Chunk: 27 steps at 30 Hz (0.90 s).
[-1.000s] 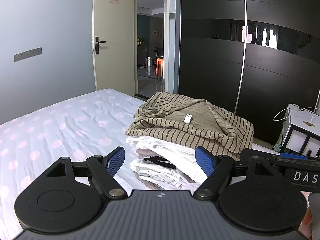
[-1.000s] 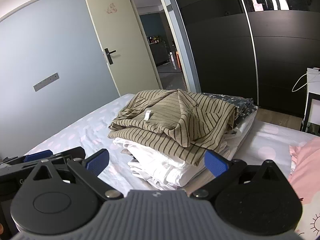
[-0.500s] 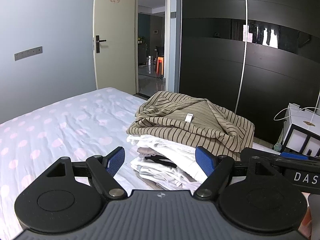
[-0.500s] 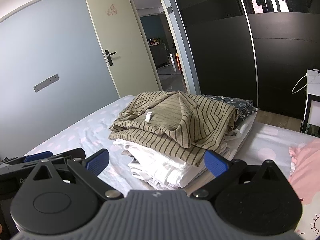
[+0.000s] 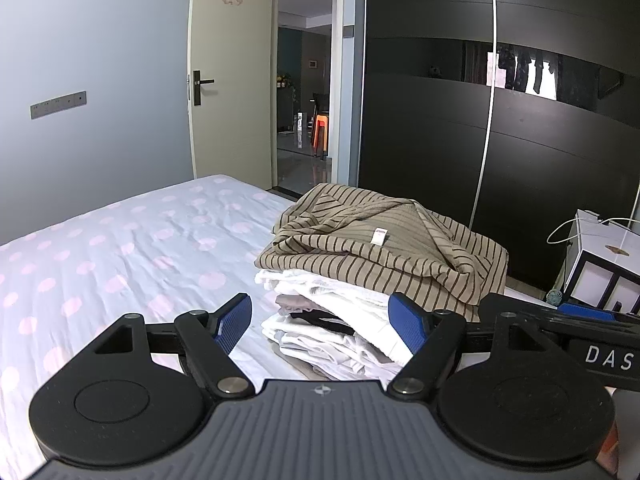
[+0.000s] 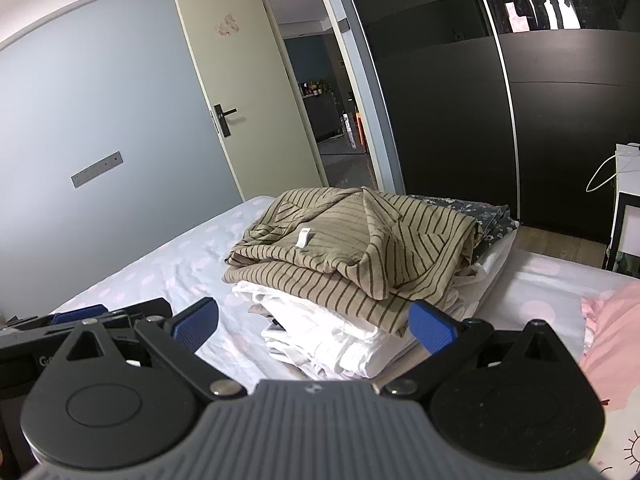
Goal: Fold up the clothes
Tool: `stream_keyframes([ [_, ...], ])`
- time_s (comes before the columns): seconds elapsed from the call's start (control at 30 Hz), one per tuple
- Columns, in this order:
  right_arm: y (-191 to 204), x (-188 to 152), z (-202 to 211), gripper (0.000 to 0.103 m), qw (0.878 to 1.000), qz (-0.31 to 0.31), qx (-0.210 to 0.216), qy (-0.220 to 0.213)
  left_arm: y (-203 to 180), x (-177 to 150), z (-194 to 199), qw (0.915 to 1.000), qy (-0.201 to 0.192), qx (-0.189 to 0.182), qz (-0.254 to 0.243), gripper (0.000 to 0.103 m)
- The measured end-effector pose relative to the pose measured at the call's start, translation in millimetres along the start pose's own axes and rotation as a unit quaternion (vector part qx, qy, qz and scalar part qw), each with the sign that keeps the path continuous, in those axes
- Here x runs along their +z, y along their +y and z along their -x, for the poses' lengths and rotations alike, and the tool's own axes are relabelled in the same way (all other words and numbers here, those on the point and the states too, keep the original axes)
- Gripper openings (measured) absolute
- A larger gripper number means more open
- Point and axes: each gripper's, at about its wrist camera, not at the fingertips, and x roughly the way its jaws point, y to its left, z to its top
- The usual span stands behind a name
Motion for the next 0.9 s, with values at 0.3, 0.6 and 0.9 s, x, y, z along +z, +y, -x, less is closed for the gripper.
stream_keyframes([
  [0.3, 1.2, -1.2, 0.6, 0.102, 1.0, -0.001, -0.002, 0.0, 2.0, 0.7, -0.8, 1.0, 0.003, -0.001, 0.005, 0.074],
  [0.6, 3.0, -2.2, 1.1, 0.102, 1.0, 0.0, -0.003, -0.001, 2.7, -0.2, -0.5, 1.0, 0.005, -0.002, 0.008, 0.072],
  [0.9, 4.7, -3.0, 2.4, 0.102, 1.0, 0.003, -0.007, -0.005, 4.7, -1.5, 0.5, 1.0, 0.005, -0.004, 0.007, 0.072],
])
